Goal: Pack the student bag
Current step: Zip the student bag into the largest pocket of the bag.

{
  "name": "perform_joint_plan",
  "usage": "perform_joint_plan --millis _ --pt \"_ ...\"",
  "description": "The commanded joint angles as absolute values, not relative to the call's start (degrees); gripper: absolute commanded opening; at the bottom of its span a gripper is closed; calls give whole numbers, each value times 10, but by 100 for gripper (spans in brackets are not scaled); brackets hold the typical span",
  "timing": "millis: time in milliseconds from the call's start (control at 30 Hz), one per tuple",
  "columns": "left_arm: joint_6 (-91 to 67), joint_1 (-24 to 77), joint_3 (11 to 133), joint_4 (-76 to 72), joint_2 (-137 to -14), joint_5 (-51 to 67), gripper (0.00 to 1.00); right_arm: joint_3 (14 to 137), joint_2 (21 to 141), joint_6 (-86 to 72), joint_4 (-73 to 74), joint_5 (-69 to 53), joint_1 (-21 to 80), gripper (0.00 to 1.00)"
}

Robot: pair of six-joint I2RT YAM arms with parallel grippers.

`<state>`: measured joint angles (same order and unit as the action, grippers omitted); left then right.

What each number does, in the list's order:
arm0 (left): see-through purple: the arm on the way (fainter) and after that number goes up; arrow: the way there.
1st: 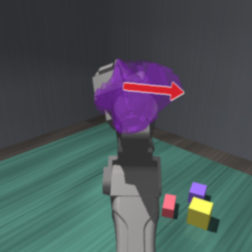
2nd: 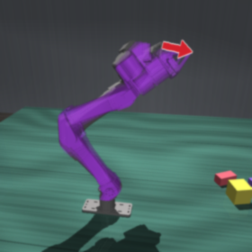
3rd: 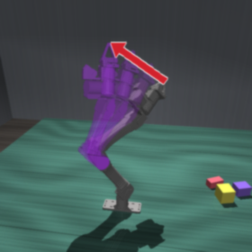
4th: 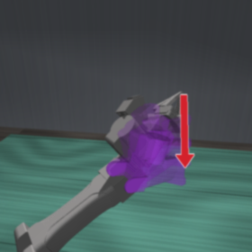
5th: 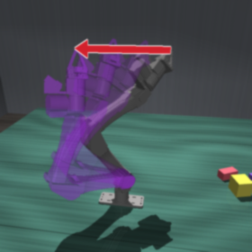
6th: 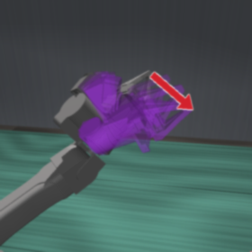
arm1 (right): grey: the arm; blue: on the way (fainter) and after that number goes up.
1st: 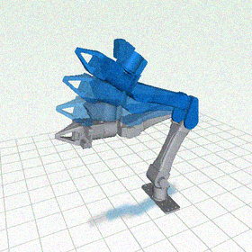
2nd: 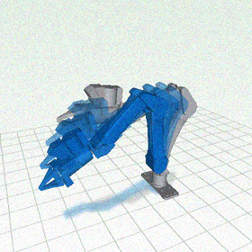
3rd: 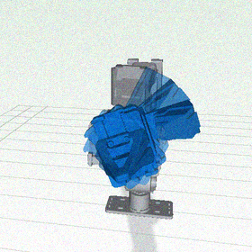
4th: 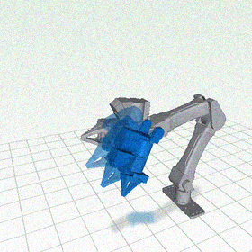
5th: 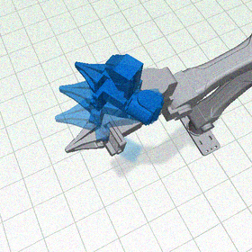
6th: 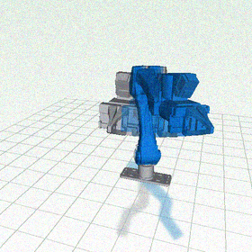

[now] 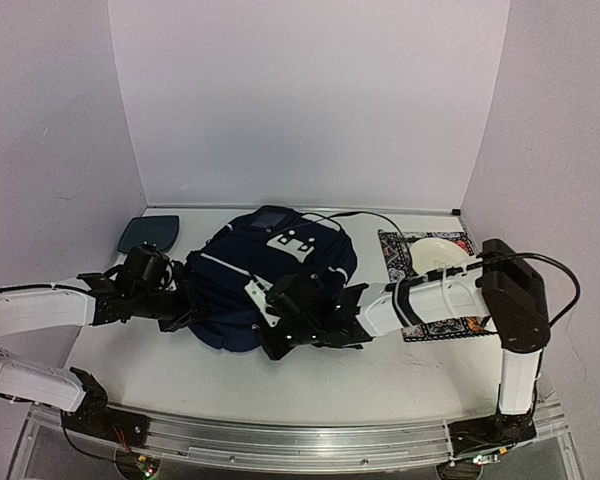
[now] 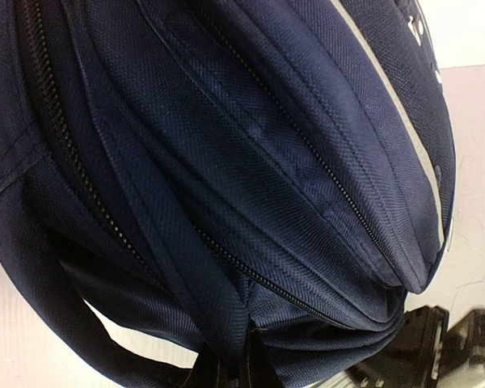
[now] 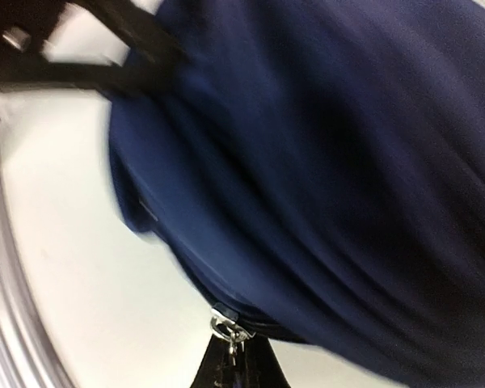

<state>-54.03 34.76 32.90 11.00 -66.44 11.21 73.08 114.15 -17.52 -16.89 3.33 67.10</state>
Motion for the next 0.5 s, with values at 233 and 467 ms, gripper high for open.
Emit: perform_joint_plan --millis 233,467 --pt "-480 305 362 231 -596 45 0 570 1034 -177 -102 88 549 0" --pt "-473 304 348 233 -603 61 0 545 1023 -190 -121 87 518 0"
